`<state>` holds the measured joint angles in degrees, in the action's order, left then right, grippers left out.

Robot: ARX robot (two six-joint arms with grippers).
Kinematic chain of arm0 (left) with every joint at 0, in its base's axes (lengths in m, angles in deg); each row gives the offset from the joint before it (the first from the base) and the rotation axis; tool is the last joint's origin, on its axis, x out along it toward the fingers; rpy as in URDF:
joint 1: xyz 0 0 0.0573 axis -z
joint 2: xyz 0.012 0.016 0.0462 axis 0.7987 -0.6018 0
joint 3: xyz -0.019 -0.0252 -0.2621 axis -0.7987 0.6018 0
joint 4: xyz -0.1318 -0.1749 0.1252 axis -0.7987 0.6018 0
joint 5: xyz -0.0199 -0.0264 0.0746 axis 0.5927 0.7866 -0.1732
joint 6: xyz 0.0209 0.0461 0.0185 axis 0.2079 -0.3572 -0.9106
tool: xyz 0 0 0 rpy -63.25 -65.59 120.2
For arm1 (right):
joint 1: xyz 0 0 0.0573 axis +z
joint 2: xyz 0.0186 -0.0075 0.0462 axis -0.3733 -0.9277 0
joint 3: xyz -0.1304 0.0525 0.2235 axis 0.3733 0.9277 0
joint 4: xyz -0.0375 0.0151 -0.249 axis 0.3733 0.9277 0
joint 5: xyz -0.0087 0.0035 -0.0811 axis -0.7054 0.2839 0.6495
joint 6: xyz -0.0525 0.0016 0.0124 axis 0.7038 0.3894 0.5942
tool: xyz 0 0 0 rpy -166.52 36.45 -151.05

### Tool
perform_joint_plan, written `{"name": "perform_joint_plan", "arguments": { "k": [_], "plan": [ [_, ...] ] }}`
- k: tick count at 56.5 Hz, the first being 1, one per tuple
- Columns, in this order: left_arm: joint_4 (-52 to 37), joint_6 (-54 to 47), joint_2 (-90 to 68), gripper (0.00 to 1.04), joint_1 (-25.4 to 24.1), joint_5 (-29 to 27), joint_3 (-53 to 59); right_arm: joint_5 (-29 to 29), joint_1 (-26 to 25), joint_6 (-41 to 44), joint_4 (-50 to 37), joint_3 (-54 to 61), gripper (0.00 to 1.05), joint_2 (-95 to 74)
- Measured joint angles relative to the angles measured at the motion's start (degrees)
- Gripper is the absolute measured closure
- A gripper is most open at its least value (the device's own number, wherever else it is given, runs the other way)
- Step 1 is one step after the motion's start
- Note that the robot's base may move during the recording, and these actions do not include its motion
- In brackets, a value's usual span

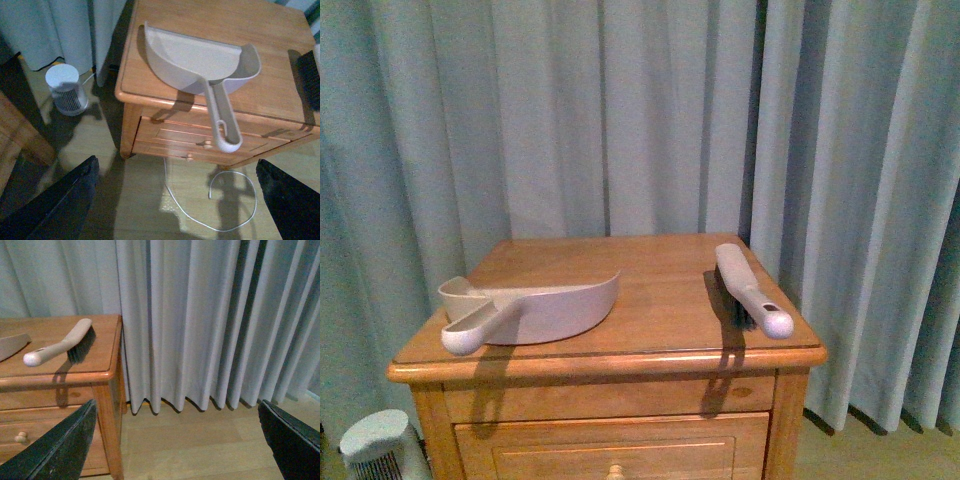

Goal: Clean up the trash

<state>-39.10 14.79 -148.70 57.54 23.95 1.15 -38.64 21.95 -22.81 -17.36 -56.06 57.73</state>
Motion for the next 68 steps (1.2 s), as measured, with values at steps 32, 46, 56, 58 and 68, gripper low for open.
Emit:
{"name": "perform_joint_plan", "arguments": {
  "k": [32,46,56,58,68],
  "plan": [
    [5.8,-0.4,-33.1,0.08,13.1,-12.1,-27.8,0.0,0.0,0.0,0.0,0.0,0.07,0.0],
    [4.0,-2.8,-36.3,0.08,13.6,-12.7,-27.4,0.0,0.0,0.0,0.0,0.0,0.07,0.0],
    [2.5,-4.0,-38.0,0.08,13.4,-13.0,-26.1,0.0,0.0,0.0,0.0,0.0,0.07,0.0],
    [2.1,-4.1,-38.5,0.08,13.3,-13.0,-25.7,0.0,0.0,0.0,0.0,0.0,0.07,0.0],
    [1.4,-4.2,-40.5,0.08,13.1,-12.9,-24.8,0.0,0.0,0.0,0.0,0.0,0.07,0.0]
  ]
}}
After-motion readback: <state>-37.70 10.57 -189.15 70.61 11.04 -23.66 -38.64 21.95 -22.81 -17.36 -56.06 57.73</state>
